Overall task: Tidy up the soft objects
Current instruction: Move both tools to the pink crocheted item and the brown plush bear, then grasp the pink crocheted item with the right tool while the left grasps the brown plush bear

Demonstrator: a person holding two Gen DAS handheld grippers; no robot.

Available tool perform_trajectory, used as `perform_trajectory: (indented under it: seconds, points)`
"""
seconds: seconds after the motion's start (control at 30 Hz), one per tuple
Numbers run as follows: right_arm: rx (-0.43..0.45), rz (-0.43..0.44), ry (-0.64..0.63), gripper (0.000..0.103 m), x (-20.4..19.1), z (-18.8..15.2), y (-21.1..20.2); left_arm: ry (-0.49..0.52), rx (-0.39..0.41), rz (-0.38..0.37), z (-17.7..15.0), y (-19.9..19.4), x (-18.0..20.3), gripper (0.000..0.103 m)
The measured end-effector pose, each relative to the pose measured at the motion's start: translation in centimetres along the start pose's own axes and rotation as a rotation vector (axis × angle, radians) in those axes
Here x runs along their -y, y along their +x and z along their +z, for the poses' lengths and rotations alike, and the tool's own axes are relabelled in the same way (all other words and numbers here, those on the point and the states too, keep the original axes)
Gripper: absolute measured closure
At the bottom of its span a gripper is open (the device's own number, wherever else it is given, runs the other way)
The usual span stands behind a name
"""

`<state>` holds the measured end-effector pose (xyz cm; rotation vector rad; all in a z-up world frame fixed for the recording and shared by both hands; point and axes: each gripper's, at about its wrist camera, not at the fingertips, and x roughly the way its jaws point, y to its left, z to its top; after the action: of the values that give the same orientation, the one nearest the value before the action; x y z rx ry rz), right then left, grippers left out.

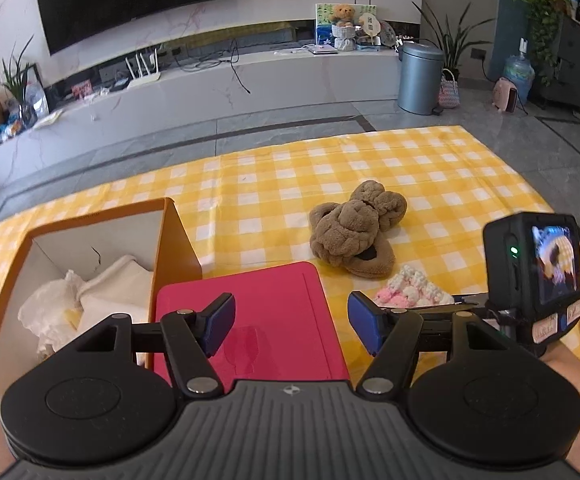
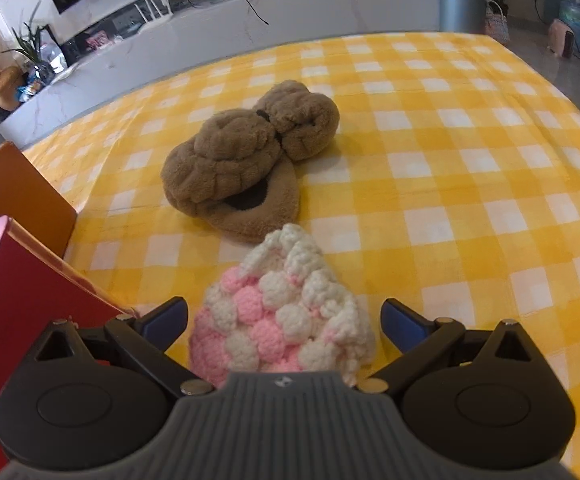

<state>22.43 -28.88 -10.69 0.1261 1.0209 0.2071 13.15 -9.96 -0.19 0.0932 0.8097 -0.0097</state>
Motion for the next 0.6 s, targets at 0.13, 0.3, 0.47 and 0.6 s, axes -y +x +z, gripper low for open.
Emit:
perform_trajectory:
  seconds: [0.13,0.3,0.47,0.6]
  points:
    - [0.015,-0.043,-0.037,0.007,-0.5,-0.2,0.2,0.004,-0.013,-0.011,0.3,0.3,0.4,0.027]
    - [0.017,-0.012,-0.084,0.022,-0.5,-0.5,-0.1,-0.020,-0.018,-0.038,1.1,0.8,1.0,0.027]
    - [0.019,0.018,-0.091,0.041,0.2,-0.3,-0.9,0.017,-0.035,-0.041,2.4,1.9,2.8,0.027]
    - [0.048,0.026,-0.070,0.051,1.6,0.2,-2.6,0.048,-0.040,-0.017,4.0,3.5,4.6,0.027]
